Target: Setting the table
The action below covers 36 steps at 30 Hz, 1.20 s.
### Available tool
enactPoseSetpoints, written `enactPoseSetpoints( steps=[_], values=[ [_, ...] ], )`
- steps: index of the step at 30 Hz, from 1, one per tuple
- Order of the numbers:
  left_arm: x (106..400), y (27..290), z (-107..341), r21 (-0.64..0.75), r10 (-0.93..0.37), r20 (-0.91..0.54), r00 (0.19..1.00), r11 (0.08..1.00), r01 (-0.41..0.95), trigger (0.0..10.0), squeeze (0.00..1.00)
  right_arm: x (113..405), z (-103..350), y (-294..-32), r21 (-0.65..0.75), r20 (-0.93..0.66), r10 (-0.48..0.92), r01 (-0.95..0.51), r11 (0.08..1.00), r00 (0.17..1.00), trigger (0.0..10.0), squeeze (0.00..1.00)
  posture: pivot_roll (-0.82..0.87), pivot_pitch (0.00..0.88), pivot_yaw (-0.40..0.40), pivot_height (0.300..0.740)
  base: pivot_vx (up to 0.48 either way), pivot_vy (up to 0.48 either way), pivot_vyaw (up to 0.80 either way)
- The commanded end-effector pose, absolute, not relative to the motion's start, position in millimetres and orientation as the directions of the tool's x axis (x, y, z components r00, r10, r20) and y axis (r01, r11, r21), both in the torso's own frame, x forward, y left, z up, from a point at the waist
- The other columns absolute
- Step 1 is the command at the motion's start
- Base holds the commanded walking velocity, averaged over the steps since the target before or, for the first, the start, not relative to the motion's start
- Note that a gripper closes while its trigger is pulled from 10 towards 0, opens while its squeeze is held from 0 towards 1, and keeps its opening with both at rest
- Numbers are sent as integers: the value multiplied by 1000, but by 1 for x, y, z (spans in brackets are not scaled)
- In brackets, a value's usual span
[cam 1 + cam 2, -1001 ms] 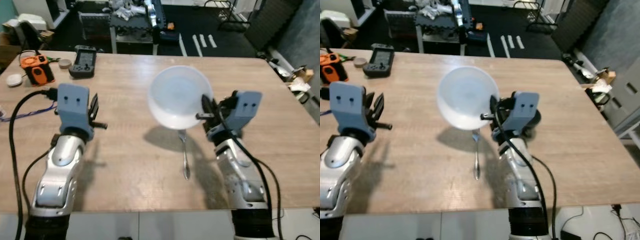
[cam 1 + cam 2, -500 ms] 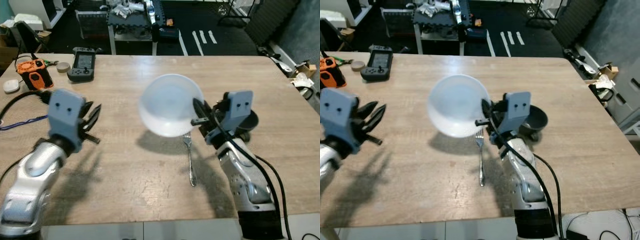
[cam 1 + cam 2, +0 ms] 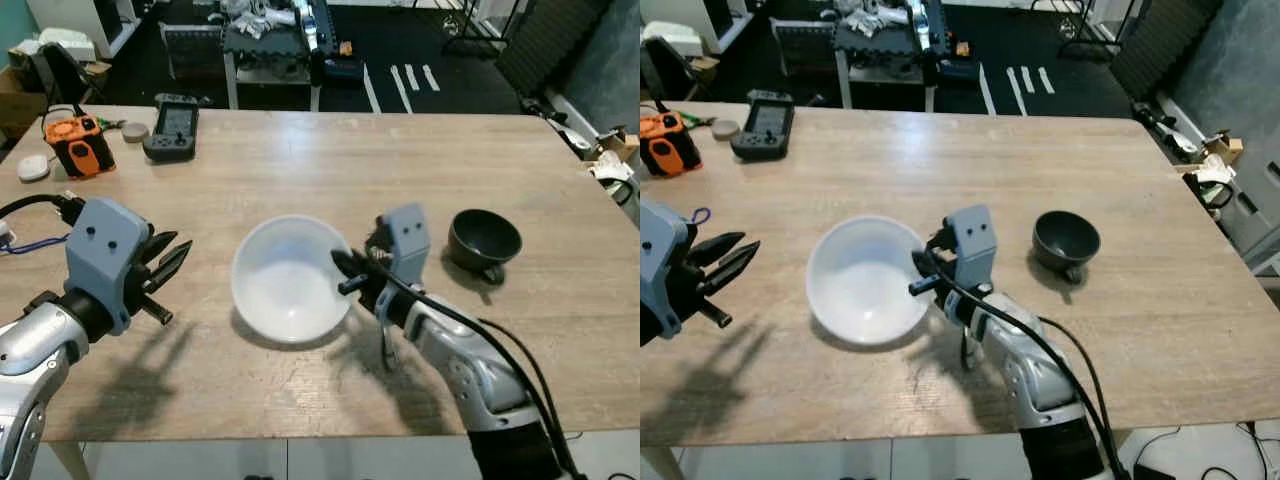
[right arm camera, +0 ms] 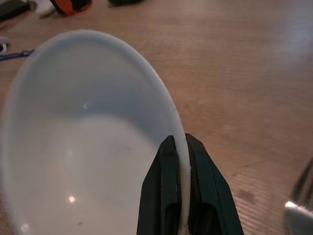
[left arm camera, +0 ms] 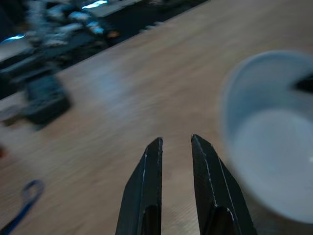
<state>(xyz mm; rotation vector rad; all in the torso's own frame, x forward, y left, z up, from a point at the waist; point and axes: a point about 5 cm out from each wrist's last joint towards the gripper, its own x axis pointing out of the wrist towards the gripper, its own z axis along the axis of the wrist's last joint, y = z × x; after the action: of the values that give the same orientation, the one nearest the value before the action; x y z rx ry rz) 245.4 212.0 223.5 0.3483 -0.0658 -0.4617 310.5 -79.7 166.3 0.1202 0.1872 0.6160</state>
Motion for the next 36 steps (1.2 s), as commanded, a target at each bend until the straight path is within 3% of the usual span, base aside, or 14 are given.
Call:
enactPoseSetpoints(
  steps=[1,14,15,16,17,18,29,30,31,32,36],
  values=[
    [238,204,223,337,-519,-46,854,797,502,10000,0,311,158,-73,192,-190,596,-566,802,780,10000,0,61,99,19,740,0,0,0],
    [232,186,214,302,-570,-65,819,771,560,10000,0,326,174,-71,45,-187,537,-538,841,823,10000,20,62,101,15,740,0,0,0],
    [232,185,213,298,-572,-67,818,771,563,10000,0,327,175,-74,37,-182,521,-524,851,834,10000,396,61,101,16,740,0,0,0],
    [232,185,213,298,-572,-67,818,771,563,10000,0,327,175,-74,37,-182,521,-524,851,834,10000,396,61,101,16,740,0,0,0],
    [232,184,213,293,-575,-67,816,770,567,10000,0,328,176,-77,33,-178,509,-512,858,842,10000,651,60,100,18,740,0,0,0],
    [232,183,212,290,-577,-67,814,769,569,10000,0,330,178,-81,27,-174,495,-499,866,851,10000,1000,59,99,20,740,0,0,0],
    [235,181,212,287,-581,-65,811,768,573,10000,0,336,192,-104,27,-92,398,-397,917,913,10000,1000,56,93,26,740,0,0,0],
    [235,181,212,284,-580,-65,812,769,572,10000,0,337,197,-109,34,-62,378,-377,926,924,10000,541,59,93,26,740,0,0,0],
    [235,181,212,283,-579,-65,813,770,571,10000,0,337,200,-111,37,-43,366,-365,930,930,10000,541,59,93,26,740,0,0,0],
    [235,182,212,282,-578,-66,813,771,571,10000,0,337,203,-114,38,-26,356,-355,934,934,10000,0,59,93,26,740,0,0,0],
    [240,194,206,349,-520,-112,847,778,523,10000,0,337,223,-141,132,160,210,-231,964,965,10000,0,58,92,24,740,0,0,0]
  ],
)
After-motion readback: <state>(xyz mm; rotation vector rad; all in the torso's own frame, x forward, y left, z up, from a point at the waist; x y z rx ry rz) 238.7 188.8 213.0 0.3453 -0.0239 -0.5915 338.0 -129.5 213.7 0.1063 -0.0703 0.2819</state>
